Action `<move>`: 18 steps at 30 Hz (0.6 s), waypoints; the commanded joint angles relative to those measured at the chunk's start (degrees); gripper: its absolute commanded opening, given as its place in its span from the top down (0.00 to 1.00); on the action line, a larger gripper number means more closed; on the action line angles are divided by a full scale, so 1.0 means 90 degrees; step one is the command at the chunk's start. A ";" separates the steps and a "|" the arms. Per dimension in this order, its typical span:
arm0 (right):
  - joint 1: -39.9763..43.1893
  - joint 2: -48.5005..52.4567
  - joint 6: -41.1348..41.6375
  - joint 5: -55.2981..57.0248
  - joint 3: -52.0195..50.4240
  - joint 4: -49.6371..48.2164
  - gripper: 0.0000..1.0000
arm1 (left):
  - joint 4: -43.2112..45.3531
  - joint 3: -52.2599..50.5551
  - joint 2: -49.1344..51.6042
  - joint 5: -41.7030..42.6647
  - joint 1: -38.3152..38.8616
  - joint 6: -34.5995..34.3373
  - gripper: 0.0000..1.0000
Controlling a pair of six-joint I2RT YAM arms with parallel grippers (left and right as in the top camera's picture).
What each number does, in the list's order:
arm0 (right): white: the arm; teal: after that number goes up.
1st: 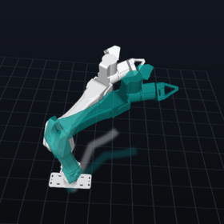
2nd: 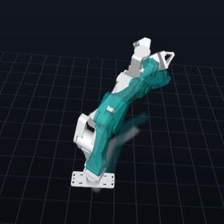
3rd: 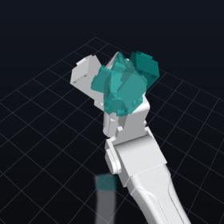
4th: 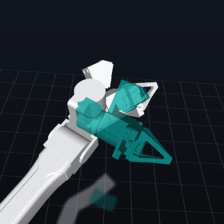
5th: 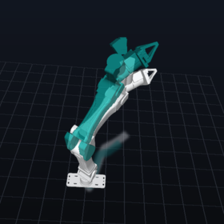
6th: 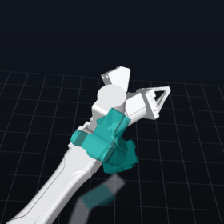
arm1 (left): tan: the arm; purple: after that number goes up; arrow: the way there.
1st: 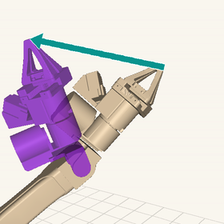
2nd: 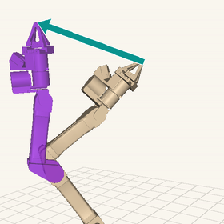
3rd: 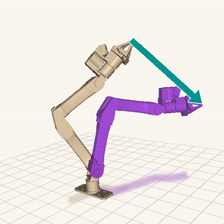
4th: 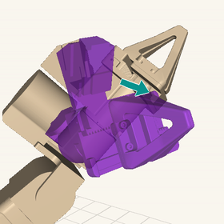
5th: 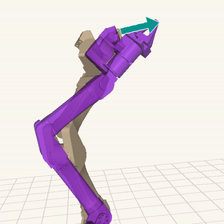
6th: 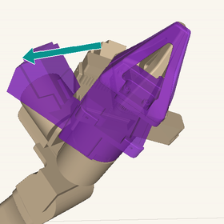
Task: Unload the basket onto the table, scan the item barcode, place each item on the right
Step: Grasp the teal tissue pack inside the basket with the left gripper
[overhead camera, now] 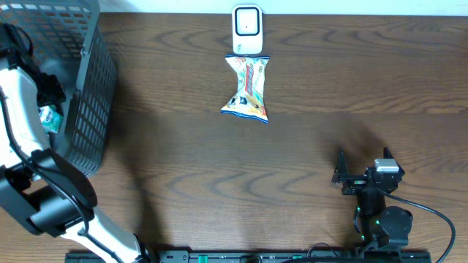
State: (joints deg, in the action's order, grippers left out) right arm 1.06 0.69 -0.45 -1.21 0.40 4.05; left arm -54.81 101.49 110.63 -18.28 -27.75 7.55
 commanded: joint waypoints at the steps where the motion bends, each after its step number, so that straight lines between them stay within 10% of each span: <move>1: 0.0019 -0.0041 0.0068 0.0049 -0.0010 0.0029 0.01 | 0.0085 -0.0002 0.0350 0.0078 -0.0029 0.0153 0.02; 18: 0.0019 -0.0041 0.0068 0.0049 -0.0010 0.0027 0.01 | 0.0248 -0.0002 0.1105 0.0330 -0.0236 0.0546 0.02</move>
State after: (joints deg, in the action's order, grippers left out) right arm 1.06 0.69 -0.45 -1.23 0.40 4.03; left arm -52.47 101.49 119.26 -16.88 -28.69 11.90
